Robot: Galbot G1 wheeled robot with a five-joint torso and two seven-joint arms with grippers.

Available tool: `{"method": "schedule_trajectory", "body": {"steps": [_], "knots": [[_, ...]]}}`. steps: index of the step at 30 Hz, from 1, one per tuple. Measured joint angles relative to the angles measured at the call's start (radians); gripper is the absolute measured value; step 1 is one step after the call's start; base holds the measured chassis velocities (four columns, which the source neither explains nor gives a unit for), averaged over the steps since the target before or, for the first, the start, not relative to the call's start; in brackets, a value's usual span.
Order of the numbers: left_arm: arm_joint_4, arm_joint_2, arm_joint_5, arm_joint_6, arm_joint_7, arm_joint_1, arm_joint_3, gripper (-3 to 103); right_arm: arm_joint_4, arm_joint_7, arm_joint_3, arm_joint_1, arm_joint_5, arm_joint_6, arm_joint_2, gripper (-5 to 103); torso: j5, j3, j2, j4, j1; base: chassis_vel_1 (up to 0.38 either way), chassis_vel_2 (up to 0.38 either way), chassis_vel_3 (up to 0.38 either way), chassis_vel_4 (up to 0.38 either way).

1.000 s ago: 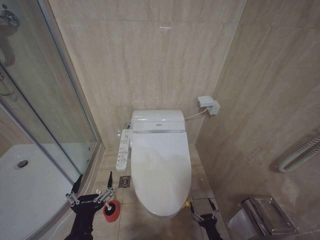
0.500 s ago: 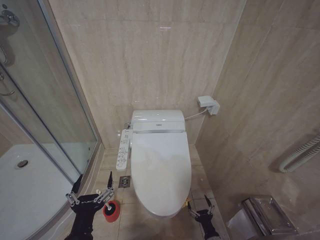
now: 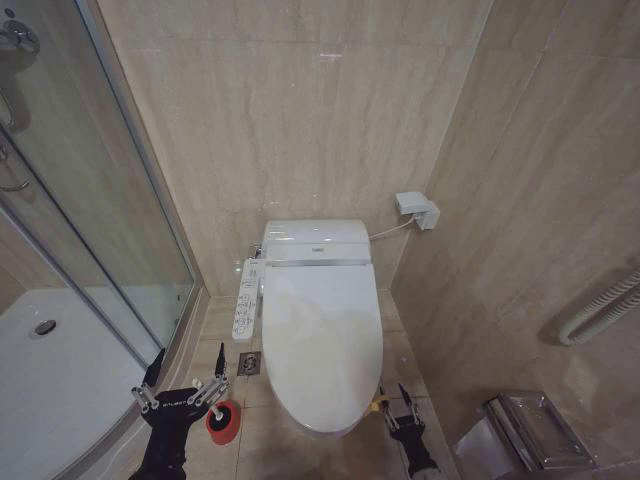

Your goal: Open the toilet lid, clean the toilet bowl with a toilet brush, close the toilet lid, and flush.

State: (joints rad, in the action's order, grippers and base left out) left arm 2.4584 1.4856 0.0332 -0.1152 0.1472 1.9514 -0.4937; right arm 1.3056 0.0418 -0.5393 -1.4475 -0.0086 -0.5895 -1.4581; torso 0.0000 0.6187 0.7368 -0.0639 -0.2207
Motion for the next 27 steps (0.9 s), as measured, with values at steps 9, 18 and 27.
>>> {"method": "schedule_trajectory", "body": {"steps": [9, 18, 27], "knots": [[0.0, 0.0, 0.0, 0.0, 0.0, 0.0, 0.0, 100, 0.002, 0.005, -0.003, -0.019, 0.003, -0.02, 0.0, 37, 0.0001, 0.0, 0.0, 0.0, 0.0, 0.0, 0.0, 0.0, 0.0], [0.0, 0.0, 0.0, 0.0, 0.0, 0.0, 0.0, 100, 0.158, 0.008, -0.019, -0.099, 0.059, -0.015, 0.026, 1, 0.0003, 0.0, 0.0, 0.0002, 0.0, 0.0, 0.0, 0.0, 0.0], [0.0, 0.0, 0.0, 0.0, 0.0, 0.0, 0.0, 100, 0.475, 0.009, -0.052, -0.26, 0.216, 0.079, 0.084, 1, 0.0002, 0.0, 0.0, 0.0001, 0.0, 0.0, 0.0, 0.0, 0.0]]}}
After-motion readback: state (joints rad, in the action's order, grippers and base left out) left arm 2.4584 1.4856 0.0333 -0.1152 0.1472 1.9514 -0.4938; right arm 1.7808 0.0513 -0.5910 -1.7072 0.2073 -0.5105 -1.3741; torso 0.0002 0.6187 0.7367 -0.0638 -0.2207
